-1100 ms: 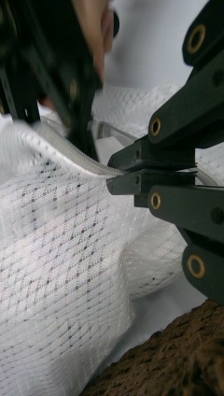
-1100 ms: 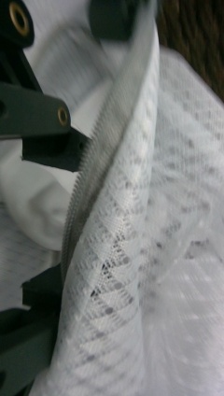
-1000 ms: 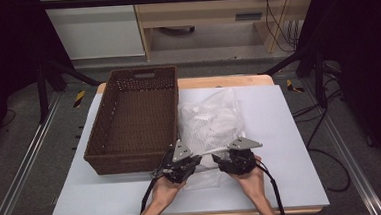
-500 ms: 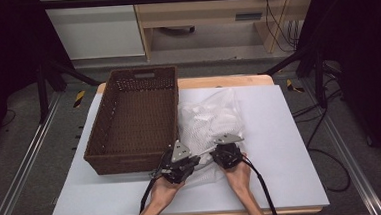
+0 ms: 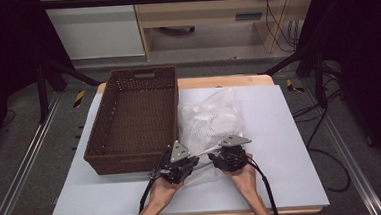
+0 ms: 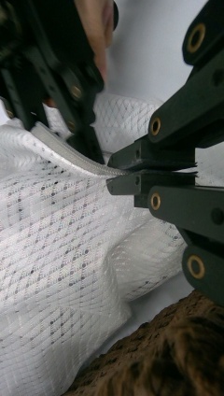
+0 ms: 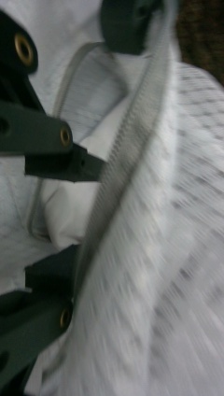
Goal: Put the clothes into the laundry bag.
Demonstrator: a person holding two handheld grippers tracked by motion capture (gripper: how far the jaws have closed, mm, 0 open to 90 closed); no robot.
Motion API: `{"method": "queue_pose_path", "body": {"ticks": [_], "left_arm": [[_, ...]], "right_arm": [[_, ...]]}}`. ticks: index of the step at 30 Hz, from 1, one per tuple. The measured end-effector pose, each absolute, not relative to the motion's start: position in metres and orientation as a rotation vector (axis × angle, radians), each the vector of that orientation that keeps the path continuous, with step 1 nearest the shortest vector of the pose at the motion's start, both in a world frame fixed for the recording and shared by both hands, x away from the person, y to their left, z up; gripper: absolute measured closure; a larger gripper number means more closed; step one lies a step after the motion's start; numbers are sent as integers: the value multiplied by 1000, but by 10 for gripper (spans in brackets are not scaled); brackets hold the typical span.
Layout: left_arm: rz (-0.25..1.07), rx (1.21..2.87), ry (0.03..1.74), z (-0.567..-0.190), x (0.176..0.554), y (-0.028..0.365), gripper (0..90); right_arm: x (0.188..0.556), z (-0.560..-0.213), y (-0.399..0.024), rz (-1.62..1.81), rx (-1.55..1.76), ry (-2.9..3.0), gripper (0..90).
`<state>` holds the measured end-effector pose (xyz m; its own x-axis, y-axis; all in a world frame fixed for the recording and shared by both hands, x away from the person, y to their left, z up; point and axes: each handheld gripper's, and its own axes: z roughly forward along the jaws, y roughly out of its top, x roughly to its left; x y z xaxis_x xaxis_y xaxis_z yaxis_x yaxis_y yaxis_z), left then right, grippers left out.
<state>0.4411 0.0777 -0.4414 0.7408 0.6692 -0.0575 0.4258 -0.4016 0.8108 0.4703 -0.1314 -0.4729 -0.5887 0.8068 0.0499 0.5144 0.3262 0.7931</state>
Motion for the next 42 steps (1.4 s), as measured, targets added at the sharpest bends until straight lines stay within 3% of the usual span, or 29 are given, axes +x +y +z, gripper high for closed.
{"method": "queue_pose_path", "body": {"ticks": [2, 5, 16, 21, 23, 25, 28, 29, 40, 42], "left_arm": [[347, 2055, 826, -441, 442, 79, 872], [344, 2054, 826, -441, 442, 78, 872], [347, 2066, 821, -443, 440, 78, 872], [346, 2064, 826, -445, 440, 77, 872], [347, 2065, 826, -445, 440, 77, 871], [352, 2065, 824, -444, 440, 77, 871], [354, 2060, 826, -443, 440, 79, 871], [354, 2060, 826, -443, 439, 80, 872], [353, 2072, 820, -445, 439, 80, 871], [351, 2081, 820, -447, 439, 78, 870]], "right_arm": [[472, -478, -127, 1106, 1146, 2270, 801], [477, -482, -120, 1124, 1155, 2278, 888], [495, -483, -122, 1086, 1281, 2045, 867], [474, -473, -133, 1200, 1221, 2126, 583], [464, -470, -133, 1215, 1162, 2165, 569], [458, -469, -129, 1230, 1124, 2210, 625], [458, -475, -118, 1175, 1113, 2300, 872], [461, -479, -114, 1140, 1118, 2315, 900], [490, -487, -117, 1063, 1295, 2133, 900], [480, -482, -124, 1094, 1276, 2148, 834]]}}
